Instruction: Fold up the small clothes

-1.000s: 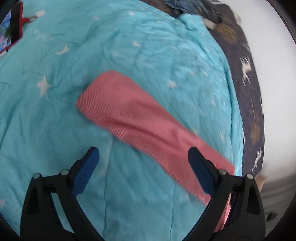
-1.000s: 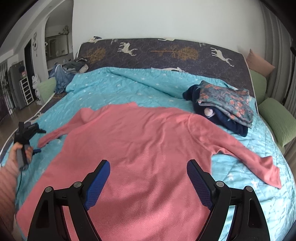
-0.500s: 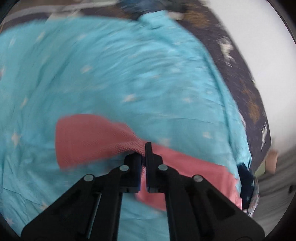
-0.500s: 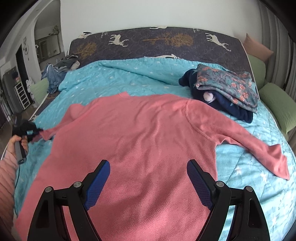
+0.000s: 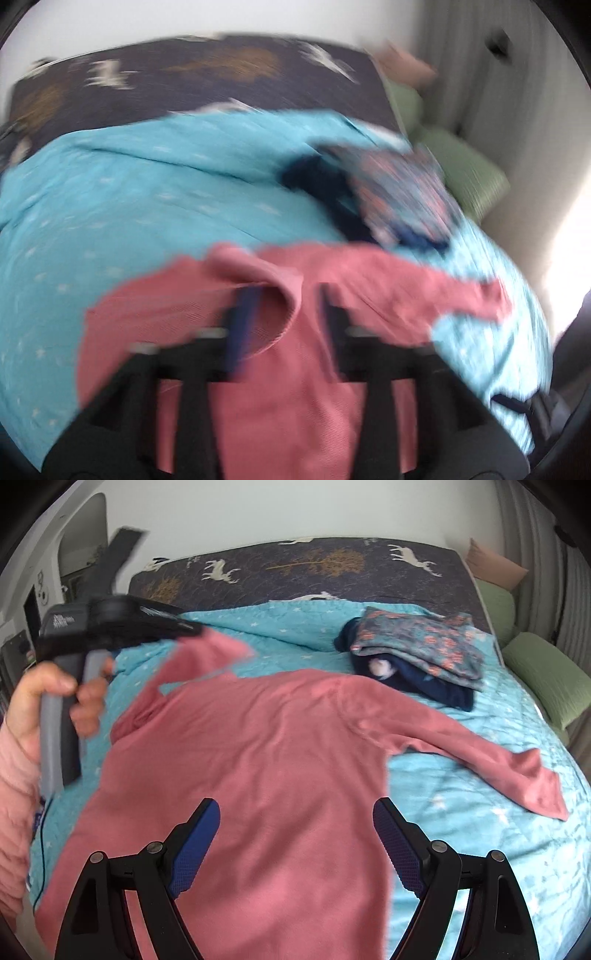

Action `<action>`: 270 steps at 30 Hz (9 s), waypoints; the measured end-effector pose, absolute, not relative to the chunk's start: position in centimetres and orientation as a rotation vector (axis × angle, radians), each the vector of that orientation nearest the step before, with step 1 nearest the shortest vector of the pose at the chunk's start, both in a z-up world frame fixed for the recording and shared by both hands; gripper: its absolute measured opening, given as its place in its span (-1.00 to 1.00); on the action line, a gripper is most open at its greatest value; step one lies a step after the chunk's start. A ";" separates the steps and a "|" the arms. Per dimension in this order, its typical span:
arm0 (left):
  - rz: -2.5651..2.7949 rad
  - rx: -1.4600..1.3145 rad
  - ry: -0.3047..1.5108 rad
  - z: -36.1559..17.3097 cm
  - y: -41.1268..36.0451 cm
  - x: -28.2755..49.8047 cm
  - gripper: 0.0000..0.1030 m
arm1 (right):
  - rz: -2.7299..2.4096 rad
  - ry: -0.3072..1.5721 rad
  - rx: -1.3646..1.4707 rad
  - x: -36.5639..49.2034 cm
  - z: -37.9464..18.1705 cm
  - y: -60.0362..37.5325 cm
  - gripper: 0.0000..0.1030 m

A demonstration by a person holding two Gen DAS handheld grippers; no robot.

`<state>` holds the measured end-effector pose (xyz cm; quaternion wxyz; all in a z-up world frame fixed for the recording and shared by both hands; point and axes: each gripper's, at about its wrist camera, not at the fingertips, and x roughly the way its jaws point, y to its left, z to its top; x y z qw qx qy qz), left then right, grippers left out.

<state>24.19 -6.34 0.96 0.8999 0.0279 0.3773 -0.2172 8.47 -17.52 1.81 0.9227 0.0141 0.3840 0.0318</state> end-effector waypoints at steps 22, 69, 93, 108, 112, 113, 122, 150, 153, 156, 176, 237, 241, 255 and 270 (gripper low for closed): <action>0.099 0.000 0.816 -6.2 12.2 18.6 0.83 | 0.300 0.929 0.396 16.5 -0.3 -21.7 -0.04; -0.154 -0.272 0.861 -9.3 14.9 20.5 -0.20 | 0.679 1.214 -0.111 35.5 -0.4 6.1 0.04; -0.092 -0.226 0.791 -8.4 17.7 18.0 -0.93 | 0.491 1.134 0.033 40.0 -1.5 6.5 -0.40; -0.183 -0.210 0.905 -9.6 14.4 19.6 -0.47 | 0.323 1.156 0.293 26.2 -2.3 -18.2 -0.45; -0.115 -0.194 0.915 -9.1 15.1 17.2 -0.28 | 0.076 1.175 0.370 24.9 -3.6 -24.3 -0.64; -0.087 -0.165 0.922 -9.2 15.1 16.4 -0.28 | 0.076 1.167 0.412 24.2 -3.2 -25.1 -0.64; -0.035 -0.269 0.942 -10.6 17.4 10.7 -0.09 | 0.256 1.083 0.480 18.2 -1.5 -26.6 -0.57; -0.192 -0.175 0.831 -4.7 6.7 6.4 0.28 | -0.001 0.921 0.792 9.4 -2.6 -43.3 -0.05; -0.265 -0.180 0.873 -5.5 2.8 8.9 0.28 | -0.053 0.875 0.881 7.1 -3.5 -47.1 -0.05; -0.340 -0.163 0.858 -5.1 -1.0 10.6 0.28 | -0.101 0.818 0.984 4.8 -4.3 -51.1 -0.01; -0.353 -0.088 0.942 -5.3 -7.3 15.0 0.28 | -0.218 0.668 1.187 10.1 -8.1 -60.3 -0.88; -0.372 -0.342 0.612 7.1 1.6 23.8 -0.94 | 0.148 0.875 0.223 17.3 -0.5 -29.2 0.20; -0.354 -0.342 0.611 6.9 2.9 24.1 -0.94 | 0.183 0.927 0.203 19.1 -1.6 -27.1 0.20; -0.393 -0.445 0.663 4.8 4.6 26.7 -0.92 | -0.039 1.029 0.391 23.2 -3.9 -29.0 -0.10; -0.299 -0.464 0.868 -6.4 10.2 19.1 0.23 | 0.097 0.964 0.315 19.9 0.7 -29.2 -0.09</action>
